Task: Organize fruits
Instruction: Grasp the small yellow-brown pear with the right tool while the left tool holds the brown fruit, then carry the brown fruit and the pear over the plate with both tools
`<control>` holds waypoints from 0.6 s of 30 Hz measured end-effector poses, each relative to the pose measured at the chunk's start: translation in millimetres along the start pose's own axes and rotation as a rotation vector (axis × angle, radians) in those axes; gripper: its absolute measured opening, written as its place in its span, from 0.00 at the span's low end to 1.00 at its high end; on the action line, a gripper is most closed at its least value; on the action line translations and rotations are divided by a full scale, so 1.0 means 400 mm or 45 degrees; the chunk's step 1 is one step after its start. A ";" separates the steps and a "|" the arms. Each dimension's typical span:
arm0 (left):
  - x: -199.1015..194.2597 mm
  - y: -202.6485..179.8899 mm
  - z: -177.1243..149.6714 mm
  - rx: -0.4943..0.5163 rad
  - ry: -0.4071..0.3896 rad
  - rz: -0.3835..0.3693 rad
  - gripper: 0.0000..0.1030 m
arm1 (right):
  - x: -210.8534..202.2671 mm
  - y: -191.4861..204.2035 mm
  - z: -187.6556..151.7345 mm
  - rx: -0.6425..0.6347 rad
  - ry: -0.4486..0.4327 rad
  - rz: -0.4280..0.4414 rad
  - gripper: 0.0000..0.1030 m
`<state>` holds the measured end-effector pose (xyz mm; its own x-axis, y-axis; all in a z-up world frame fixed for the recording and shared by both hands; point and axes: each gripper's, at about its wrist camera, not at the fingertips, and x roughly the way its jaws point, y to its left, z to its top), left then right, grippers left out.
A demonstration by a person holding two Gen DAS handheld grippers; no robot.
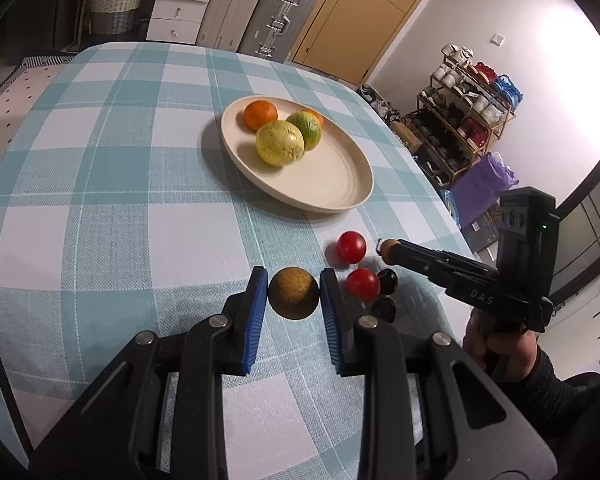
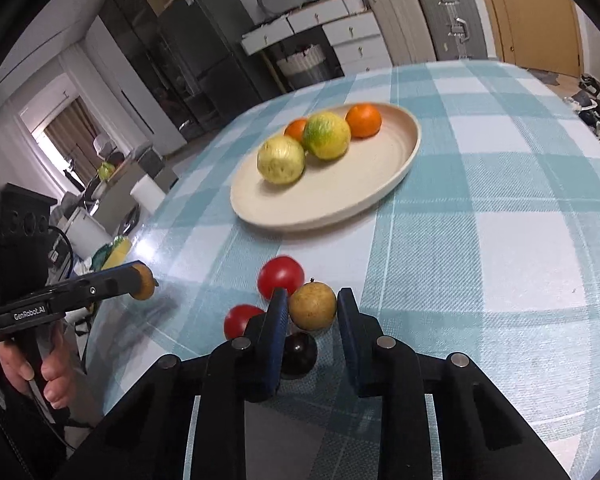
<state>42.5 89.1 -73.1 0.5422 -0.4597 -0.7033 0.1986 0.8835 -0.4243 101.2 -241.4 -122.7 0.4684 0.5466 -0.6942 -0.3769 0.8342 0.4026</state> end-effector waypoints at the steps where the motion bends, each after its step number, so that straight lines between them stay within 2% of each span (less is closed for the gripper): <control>1: -0.002 0.000 0.004 0.000 -0.004 0.000 0.23 | -0.007 -0.001 0.003 0.005 -0.012 0.007 0.25; 8: -0.004 -0.004 0.060 0.008 -0.040 0.000 0.23 | -0.052 0.006 0.042 -0.008 -0.085 0.019 0.25; 18: 0.030 -0.001 0.185 -0.006 -0.092 0.039 0.23 | -0.098 0.008 0.152 -0.042 -0.214 0.038 0.25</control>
<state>109.5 89.9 -39.3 0.6057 -0.4246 -0.6729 0.1776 0.8965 -0.4059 130.2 -255.9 -58.0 0.5827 0.5780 -0.5713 -0.4176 0.8160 0.3997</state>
